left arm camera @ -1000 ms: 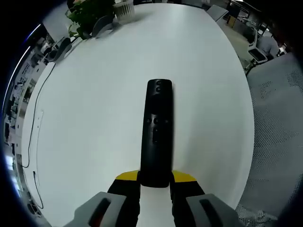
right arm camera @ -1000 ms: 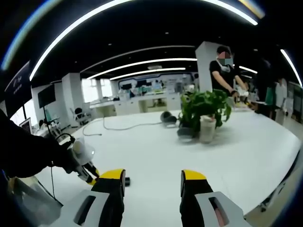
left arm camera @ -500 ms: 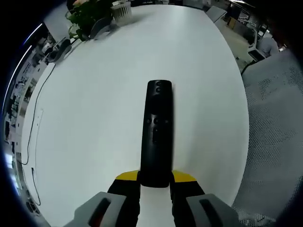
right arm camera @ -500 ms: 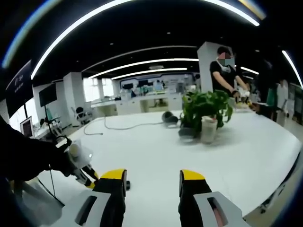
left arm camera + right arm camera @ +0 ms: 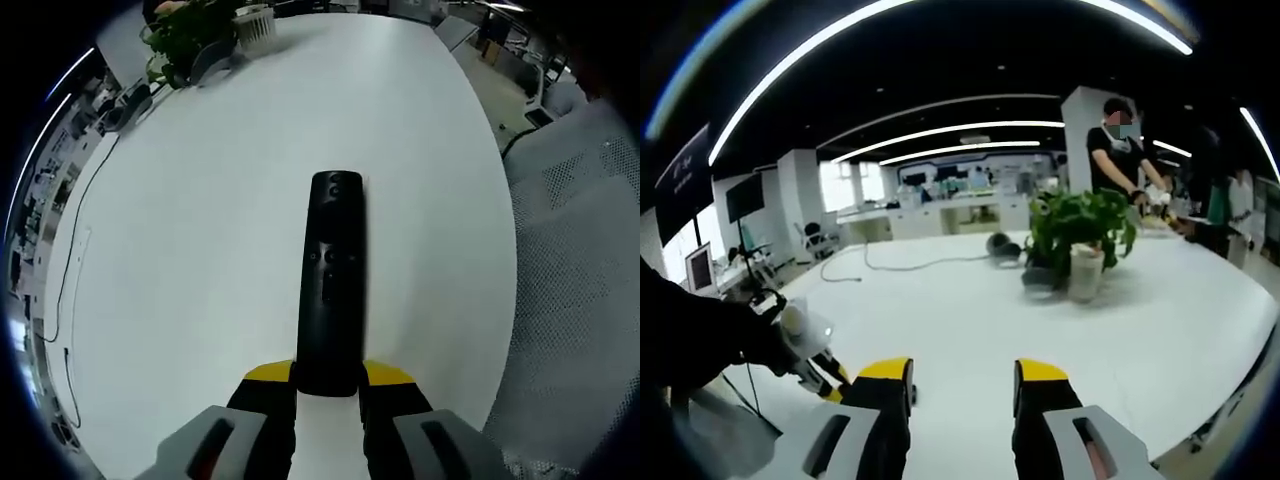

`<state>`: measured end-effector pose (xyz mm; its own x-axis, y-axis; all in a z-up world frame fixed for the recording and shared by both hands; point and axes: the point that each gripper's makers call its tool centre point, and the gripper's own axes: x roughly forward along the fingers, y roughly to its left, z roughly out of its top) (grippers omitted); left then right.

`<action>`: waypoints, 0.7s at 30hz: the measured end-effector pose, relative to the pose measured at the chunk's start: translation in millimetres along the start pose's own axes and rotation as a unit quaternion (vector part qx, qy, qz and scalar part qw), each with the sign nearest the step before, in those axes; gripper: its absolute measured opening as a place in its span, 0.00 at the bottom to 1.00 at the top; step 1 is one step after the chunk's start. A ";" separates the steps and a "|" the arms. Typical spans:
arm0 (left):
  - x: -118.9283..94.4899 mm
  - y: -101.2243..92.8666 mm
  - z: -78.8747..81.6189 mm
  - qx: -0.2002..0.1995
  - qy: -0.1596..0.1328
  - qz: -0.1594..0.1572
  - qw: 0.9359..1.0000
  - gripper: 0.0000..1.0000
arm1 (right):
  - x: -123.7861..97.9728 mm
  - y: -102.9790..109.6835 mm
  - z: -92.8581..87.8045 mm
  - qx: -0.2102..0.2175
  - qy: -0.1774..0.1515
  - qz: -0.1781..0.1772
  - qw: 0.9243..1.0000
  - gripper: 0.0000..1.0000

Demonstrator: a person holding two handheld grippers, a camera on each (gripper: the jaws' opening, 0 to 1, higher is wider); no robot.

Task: Press the specified remote control buttons in sequence, fully releasing each button before pressing the next.

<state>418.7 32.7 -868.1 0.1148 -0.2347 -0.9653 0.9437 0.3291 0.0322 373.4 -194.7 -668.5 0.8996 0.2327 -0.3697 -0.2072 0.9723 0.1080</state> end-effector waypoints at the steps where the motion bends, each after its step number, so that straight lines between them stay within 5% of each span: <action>1: -0.1 -1.3 -0.2 -0.001 0.000 0.001 1.000 0.23 | 0.0 0.1 0.1 0.002 0.000 0.001 1.000 0.36; 12: -1.1 -11.8 -2.4 -0.007 -0.002 0.002 1.000 0.24 | 1.0 9.2 5.5 0.010 -0.003 0.026 1.000 0.25; 21: -1.8 -22.9 -3.9 -0.011 -0.004 0.004 1.000 0.24 | 15.4 34.0 44.8 0.013 -0.027 0.078 0.996 0.12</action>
<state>395.7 29.1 -868.1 0.1245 -0.2389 -0.9630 0.9357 0.3512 0.0339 397.5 -159.0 -629.2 0.8767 0.3797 -0.2955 -0.3374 0.9230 0.1851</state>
